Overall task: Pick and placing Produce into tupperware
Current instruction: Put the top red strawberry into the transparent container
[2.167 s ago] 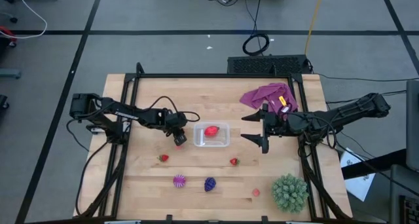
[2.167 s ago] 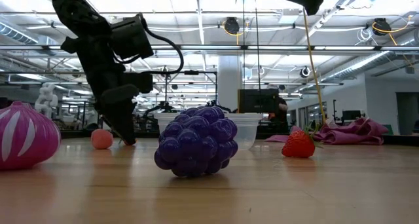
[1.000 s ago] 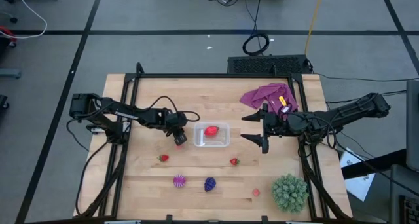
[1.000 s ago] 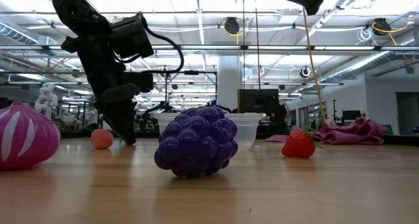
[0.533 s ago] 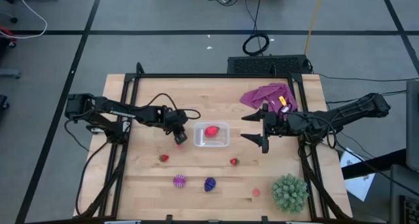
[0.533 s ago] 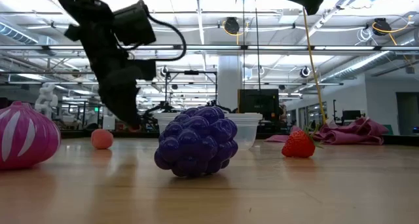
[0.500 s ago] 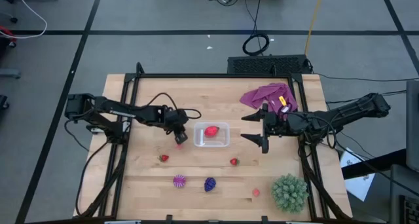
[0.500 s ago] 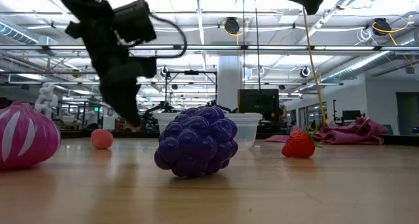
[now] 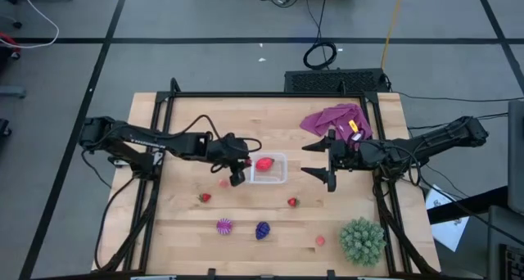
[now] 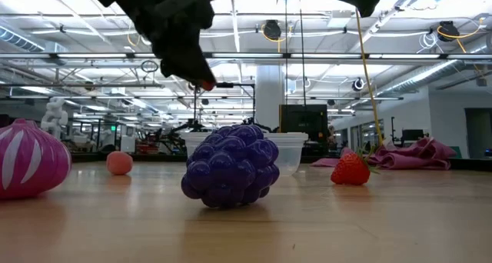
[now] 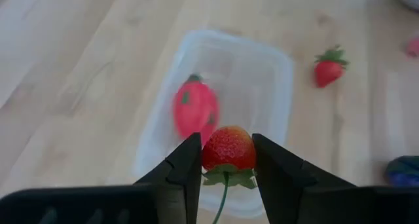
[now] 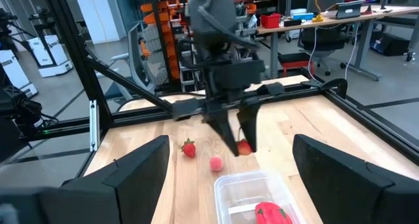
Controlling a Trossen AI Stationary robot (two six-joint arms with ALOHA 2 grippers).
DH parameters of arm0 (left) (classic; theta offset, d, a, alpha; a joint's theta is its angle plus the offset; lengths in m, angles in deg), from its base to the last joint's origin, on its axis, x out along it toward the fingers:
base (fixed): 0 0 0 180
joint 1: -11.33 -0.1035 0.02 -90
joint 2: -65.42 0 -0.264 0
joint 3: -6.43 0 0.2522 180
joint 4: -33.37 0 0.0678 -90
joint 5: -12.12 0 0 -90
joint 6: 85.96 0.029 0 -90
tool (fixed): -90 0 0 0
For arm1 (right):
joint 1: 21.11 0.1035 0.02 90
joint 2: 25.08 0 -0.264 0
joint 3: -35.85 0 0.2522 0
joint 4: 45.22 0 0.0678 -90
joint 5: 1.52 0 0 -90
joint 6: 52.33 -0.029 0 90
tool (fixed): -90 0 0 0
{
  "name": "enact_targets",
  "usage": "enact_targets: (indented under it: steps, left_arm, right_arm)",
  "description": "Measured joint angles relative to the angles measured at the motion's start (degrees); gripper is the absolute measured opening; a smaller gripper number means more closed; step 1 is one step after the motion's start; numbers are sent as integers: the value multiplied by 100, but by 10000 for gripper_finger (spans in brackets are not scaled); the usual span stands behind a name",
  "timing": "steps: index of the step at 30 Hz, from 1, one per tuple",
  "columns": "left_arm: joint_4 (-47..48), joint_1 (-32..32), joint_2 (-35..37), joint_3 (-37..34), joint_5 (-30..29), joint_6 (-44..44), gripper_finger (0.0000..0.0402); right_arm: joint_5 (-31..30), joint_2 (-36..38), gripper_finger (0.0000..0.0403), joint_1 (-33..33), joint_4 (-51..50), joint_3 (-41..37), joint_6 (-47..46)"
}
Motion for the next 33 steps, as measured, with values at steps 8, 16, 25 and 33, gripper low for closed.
enact_targets:
  steps: [8,16,25,33]
  left_arm:
    - [-277,91,-349,-2,-2,-33,118]
    - [-563,91,-907,-12,114,-51,118]
    - [-783,63,-1295,-10,301,-134,121]
    - [-771,37,-1366,-13,266,-141,135]
  right_arm:
    - [0,0,317,-1,3,0,0]
    - [0,0,317,-1,5,0,2]
    - [0,-2,317,-1,6,0,0]
    - [0,-2,317,0,6,0,1]
